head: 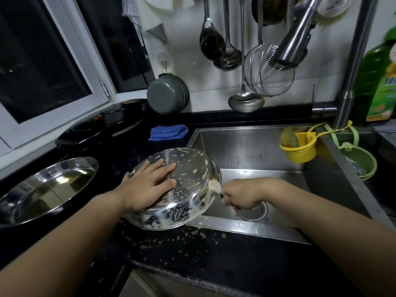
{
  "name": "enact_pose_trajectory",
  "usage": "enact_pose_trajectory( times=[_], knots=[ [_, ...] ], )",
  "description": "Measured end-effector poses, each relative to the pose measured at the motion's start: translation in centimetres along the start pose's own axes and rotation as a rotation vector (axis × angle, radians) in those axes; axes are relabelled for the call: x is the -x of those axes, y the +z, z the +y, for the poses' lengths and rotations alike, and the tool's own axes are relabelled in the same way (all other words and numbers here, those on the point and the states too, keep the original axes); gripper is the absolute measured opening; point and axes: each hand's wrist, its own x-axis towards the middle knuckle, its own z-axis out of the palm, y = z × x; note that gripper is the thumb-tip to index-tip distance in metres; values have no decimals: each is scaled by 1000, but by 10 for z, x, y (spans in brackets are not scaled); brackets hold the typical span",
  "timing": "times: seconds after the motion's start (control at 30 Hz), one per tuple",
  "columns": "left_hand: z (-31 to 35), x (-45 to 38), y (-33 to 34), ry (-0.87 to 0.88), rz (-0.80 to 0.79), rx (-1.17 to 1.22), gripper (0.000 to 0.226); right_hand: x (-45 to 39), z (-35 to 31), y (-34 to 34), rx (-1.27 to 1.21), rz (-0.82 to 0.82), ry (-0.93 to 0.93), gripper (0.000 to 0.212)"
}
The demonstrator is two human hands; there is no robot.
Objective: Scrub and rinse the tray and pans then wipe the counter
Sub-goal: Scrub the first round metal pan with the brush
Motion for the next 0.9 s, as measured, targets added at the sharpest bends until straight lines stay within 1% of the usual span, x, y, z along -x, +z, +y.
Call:
enact_pose_trajectory(
  times=[0.07, 0.1, 0.13, 0.23, 0.33, 0.4, 0.43, 0.5, 0.57, 0.6, 0.63, 0.7, 0.77, 0.8, 0.9],
  knots=[
    [9, 0, 1, -25, 31, 9, 64, 3, 7, -11, 56, 140, 57, 26],
    [14, 0, 3, -32, 54, 14, 62, 2, 10, -14, 70, 172, 78, 23],
    [21, 0, 5, -36, 80, 17, 59, 1, 10, -16, 93, 151, 91, 21],
    [36, -1, 12, -52, 157, 34, 52, 3, 6, -17, 107, -5, 138, 18],
    [45, -1, 19, -105, 156, 39, 61, 13, -4, -23, 167, -115, 167, 25],
    [50, 2, 20, -139, 136, 40, 64, 18, -14, -27, 285, -121, 162, 35],
    [53, 4, 19, -147, 129, 40, 64, 20, -18, -29, 336, -100, 151, 36],
    [57, 7, 18, -154, 120, 35, 65, 22, -21, -30, 422, -32, 140, 33],
    [58, 8, 18, -162, 105, 28, 65, 25, -24, -30, 444, 48, 162, 32],
    [58, 8, 18, -167, 96, 23, 65, 27, -27, -30, 445, 45, 165, 31],
    [58, 7, 19, -172, 85, 14, 66, 29, -30, -30, 465, 5, 162, 28],
    [57, 6, 19, -185, 68, 5, 66, 34, -36, -32, 501, -83, 156, 15],
    [57, 6, 18, -188, 61, 9, 65, 37, -40, -33, 504, -103, 163, 10],
    [58, 6, 19, -188, 58, 13, 65, 36, -39, -33, 504, -73, 167, 11],
    [61, 10, 23, -171, 59, 12, 67, 34, -33, -34, 463, 114, 233, 8]
  ],
)
